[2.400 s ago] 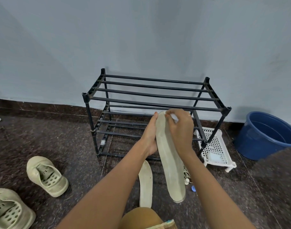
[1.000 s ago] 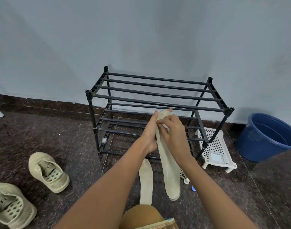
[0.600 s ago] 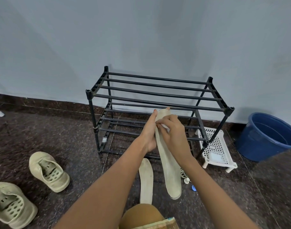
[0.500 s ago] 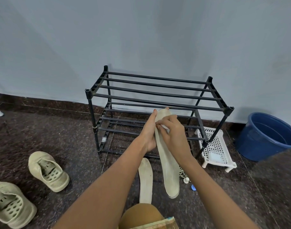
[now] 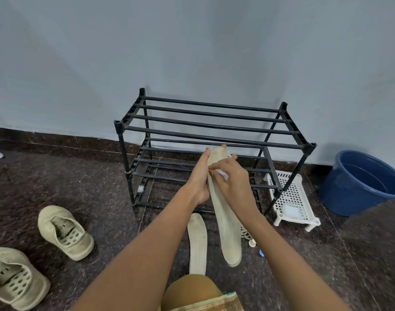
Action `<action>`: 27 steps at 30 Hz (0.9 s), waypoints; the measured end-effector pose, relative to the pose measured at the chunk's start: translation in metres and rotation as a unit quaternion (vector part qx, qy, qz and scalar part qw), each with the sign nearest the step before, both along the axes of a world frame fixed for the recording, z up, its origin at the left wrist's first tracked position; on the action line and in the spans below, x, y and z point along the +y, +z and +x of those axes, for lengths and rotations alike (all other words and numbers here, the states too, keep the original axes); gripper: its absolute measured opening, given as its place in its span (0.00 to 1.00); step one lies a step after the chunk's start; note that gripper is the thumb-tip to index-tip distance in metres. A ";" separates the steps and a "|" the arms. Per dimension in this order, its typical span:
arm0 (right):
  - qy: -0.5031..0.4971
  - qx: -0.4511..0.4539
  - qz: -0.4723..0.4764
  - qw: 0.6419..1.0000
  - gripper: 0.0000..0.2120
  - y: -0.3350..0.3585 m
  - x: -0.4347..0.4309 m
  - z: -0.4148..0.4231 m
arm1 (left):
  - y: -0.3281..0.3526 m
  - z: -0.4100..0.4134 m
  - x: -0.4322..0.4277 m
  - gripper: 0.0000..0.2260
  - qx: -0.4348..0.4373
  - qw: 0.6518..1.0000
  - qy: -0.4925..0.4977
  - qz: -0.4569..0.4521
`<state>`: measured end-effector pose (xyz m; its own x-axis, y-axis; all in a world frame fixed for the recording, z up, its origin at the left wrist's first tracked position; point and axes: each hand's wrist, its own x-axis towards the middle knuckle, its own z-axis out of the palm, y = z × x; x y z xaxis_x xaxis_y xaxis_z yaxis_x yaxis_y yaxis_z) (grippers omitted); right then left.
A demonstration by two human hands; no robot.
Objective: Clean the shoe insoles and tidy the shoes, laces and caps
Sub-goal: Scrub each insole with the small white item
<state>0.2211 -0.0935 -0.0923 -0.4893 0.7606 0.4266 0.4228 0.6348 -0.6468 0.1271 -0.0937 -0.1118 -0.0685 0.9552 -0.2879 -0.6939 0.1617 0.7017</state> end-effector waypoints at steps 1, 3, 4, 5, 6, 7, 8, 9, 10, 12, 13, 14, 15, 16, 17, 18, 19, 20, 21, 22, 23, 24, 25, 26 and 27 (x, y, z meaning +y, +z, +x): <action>-0.010 -0.007 0.011 1.000 0.07 0.000 0.003 0.001 | 0.000 0.001 0.000 0.26 0.000 1.000 -0.002 0.000; -0.043 -0.012 0.038 0.998 0.06 0.004 0.012 0.003 | 0.002 0.003 -0.001 0.22 -0.004 1.000 -0.001 0.003; -0.059 -0.008 0.049 0.997 0.06 0.006 0.016 0.004 | 0.002 0.004 -0.001 0.22 -0.006 1.000 0.000 0.005; -0.070 -0.001 0.056 0.996 0.06 0.009 0.019 0.004 | 0.003 0.005 -0.001 0.22 -0.010 1.000 0.000 0.008; -0.073 0.005 0.059 0.996 0.06 0.010 0.020 0.003 | 0.002 0.005 -0.001 0.22 -0.014 1.000 0.001 0.012; -0.071 0.008 0.058 0.996 0.06 0.010 0.019 0.001 | 0.002 0.004 -0.001 0.22 -0.016 1.000 0.001 0.015; -0.063 0.008 0.051 0.997 0.06 0.009 0.016 -0.001 | 0.002 0.003 -0.001 0.22 -0.013 1.000 0.001 0.016; -0.051 0.009 0.042 0.998 0.06 0.008 0.013 -0.003 | 0.001 0.002 -0.001 0.22 -0.007 1.000 0.001 0.015; -0.037 0.010 0.032 0.999 0.07 0.006 0.008 -0.004 | 0.001 0.001 0.000 0.22 0.001 1.000 0.003 0.013; -0.017 0.018 0.016 1.000 0.08 0.002 0.000 -0.004 | 0.001 0.000 0.000 0.22 0.011 1.000 0.004 0.010; -0.014 0.023 0.010 1.000 0.08 0.001 -0.002 -0.003 | 0.001 0.001 0.000 0.22 0.010 1.000 0.003 0.011; -0.014 0.026 0.006 1.000 0.08 0.001 -0.004 -0.002 | 0.001 0.001 0.000 0.22 0.010 1.000 0.002 0.012; -0.014 0.026 0.002 1.000 0.08 0.002 -0.004 -0.002 | 0.001 0.001 0.000 0.22 0.011 1.000 0.000 0.012; -0.016 0.026 0.000 1.000 0.08 0.003 -0.003 -0.001 | 0.001 0.001 0.000 0.22 0.013 1.000 -0.001 0.010; -0.022 0.027 0.001 0.999 0.08 0.004 -0.001 -0.001 | 0.001 0.002 0.000 0.22 0.014 1.000 -0.002 0.009; -0.030 0.032 0.006 0.999 0.07 0.006 0.002 -0.002 | 0.000 0.003 0.000 0.22 0.013 1.000 -0.004 0.008; -0.039 0.039 0.011 0.998 0.07 0.009 0.005 -0.002 | 0.001 0.004 0.001 0.22 0.010 1.000 -0.007 0.007; -0.047 0.045 0.016 0.998 0.07 0.012 0.008 -0.003 | 0.001 0.005 0.000 0.21 0.008 1.000 -0.008 0.007; -0.052 0.049 0.018 0.997 0.07 0.014 0.010 -0.004 | 0.002 0.006 0.000 0.21 0.007 1.000 -0.008 0.008; -0.055 0.052 0.019 0.997 0.07 0.015 0.011 -0.005 | 0.002 0.006 0.000 0.21 0.008 1.000 -0.006 0.008; -0.056 0.052 0.019 0.997 0.07 0.015 0.011 -0.006 | 0.003 0.006 0.000 0.21 0.008 1.000 -0.006 0.008; -0.054 0.050 0.019 0.997 0.07 0.014 0.010 -0.007 | 0.002 0.005 0.000 0.21 0.008 1.000 -0.004 0.005; -0.051 0.048 0.016 0.997 0.07 0.013 0.007 -0.007 | 0.002 0.005 -0.001 0.21 0.007 1.000 -0.002 0.003; -0.044 0.045 0.011 0.998 0.07 0.011 0.004 -0.007 | 0.002 0.004 -0.001 0.21 0.007 1.000 0.001 0.000; -0.035 0.042 0.001 0.998 0.08 0.010 0.000 -0.007 | 0.001 0.003 -0.001 0.21 0.005 1.000 0.002 -0.002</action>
